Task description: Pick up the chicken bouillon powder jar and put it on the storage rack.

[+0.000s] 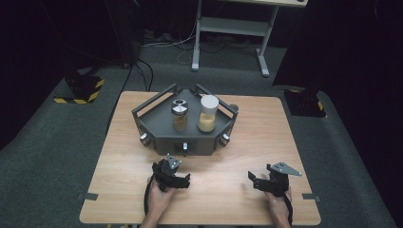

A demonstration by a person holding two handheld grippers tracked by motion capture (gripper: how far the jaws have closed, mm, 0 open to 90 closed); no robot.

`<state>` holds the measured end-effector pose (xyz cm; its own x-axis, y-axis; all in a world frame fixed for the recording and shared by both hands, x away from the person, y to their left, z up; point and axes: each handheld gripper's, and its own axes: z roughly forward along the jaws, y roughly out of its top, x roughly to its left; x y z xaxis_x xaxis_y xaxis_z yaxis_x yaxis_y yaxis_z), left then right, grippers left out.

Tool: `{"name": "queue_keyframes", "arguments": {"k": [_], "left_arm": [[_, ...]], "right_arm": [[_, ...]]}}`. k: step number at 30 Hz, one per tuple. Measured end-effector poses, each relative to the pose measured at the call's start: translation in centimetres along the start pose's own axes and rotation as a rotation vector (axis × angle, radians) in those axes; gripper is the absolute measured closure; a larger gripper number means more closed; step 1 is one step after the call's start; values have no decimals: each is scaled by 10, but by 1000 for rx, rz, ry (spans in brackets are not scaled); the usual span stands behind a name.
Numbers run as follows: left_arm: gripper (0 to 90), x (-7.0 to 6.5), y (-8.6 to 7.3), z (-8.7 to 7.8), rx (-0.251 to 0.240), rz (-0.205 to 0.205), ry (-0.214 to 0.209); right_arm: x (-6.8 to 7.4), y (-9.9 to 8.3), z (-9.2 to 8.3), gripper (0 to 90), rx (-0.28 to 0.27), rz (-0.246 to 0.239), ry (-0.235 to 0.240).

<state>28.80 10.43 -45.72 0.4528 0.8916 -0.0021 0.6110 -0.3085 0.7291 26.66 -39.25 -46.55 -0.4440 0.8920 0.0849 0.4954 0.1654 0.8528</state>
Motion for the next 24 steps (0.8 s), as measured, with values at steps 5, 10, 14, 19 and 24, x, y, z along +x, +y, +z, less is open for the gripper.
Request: {"name": "queue_keyframes", "arguments": {"k": [5, 10, 14, 19, 24], "left_arm": [[8, 0, 0, 0, 0, -1, 1], [9, -1, 0, 0, 0, -1, 2], [9, -1, 0, 0, 0, -1, 2], [9, -1, 0, 0, 0, -4, 3], [9, -1, 0, 0, 0, -4, 3]], "right_arm": [[1, -3, 1, 68, 2, -1, -8], [0, -5, 0, 68, -2, 16, -15], [2, -4, 0, 67, 5, 12, -23], [4, 1, 3, 67, 33, 0, -29], [4, 2, 3, 68, 40, -6, -26]]}}
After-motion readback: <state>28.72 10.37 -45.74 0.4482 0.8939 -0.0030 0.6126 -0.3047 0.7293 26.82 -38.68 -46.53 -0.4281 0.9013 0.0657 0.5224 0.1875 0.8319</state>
